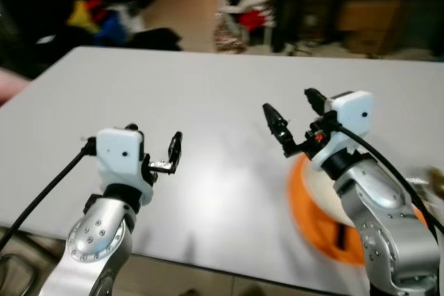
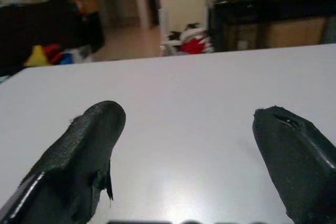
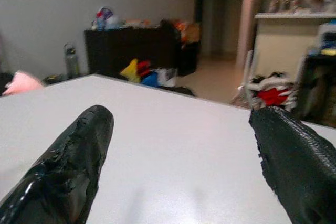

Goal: Setting the table

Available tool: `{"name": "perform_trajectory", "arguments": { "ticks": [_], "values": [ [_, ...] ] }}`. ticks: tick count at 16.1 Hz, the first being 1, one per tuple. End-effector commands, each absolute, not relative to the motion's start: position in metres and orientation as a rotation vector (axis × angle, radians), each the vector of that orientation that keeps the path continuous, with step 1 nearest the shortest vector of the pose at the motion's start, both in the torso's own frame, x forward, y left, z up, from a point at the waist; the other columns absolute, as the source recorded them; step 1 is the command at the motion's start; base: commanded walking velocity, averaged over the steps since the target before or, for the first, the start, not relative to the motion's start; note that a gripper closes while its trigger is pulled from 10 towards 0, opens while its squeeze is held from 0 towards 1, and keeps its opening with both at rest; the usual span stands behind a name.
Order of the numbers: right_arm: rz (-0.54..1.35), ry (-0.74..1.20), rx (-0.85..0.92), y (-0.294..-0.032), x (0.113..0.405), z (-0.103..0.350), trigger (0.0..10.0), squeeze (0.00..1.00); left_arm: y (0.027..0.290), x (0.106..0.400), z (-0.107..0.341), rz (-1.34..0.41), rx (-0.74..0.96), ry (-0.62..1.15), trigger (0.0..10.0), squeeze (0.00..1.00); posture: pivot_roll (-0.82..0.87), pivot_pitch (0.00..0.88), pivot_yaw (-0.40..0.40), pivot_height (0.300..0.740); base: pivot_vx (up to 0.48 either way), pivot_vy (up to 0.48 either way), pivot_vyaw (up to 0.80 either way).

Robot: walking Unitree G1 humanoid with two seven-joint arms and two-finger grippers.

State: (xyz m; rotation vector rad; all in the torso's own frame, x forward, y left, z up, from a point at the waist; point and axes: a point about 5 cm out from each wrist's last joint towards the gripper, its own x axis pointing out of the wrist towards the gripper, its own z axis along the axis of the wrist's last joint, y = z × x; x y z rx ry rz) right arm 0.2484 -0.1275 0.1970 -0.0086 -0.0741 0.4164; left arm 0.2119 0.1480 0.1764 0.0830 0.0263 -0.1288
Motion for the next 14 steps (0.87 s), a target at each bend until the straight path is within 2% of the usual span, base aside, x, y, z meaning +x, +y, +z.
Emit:
{"name": "perform_trajectory", "arguments": {
  "ticks": [1, 5, 8, 14],
  "values": [
    [0.440, -0.072, -0.004, -0.122, 0.248, 0.195, 10.0, 0.00, 0.152, 0.212, 0.175, -0.108, 0.108, 0.034, 10.0, 0.00, -0.06, 0.003, 0.056, 0.740, 0.000, 0.000, 0.80],
    [0.412, -0.049, 0.017, -0.125, 0.246, 0.186, 10.0, 0.00, 0.152, 0.217, 0.175, -0.110, 0.158, 0.028, 10.0, 0.00, -0.07, 0.007, 0.073, 0.740, 0.000, 0.000, 0.80],
    [0.408, -0.018, 0.055, -0.126, 0.243, 0.181, 10.0, 0.00, 0.155, 0.217, 0.175, -0.074, 0.131, 0.022, 10.0, 0.00, -0.08, 0.007, 0.076, 0.740, 0.000, 0.000, 0.80],
    [0.402, 0.037, 0.006, -0.130, 0.240, 0.166, 10.0, 0.00, 0.157, 0.211, 0.170, -0.057, 0.176, 0.027, 10.0, 0.00, -0.07, 0.000, 0.065, 0.740, 0.000, 0.000, 0.80]
  ]
}}
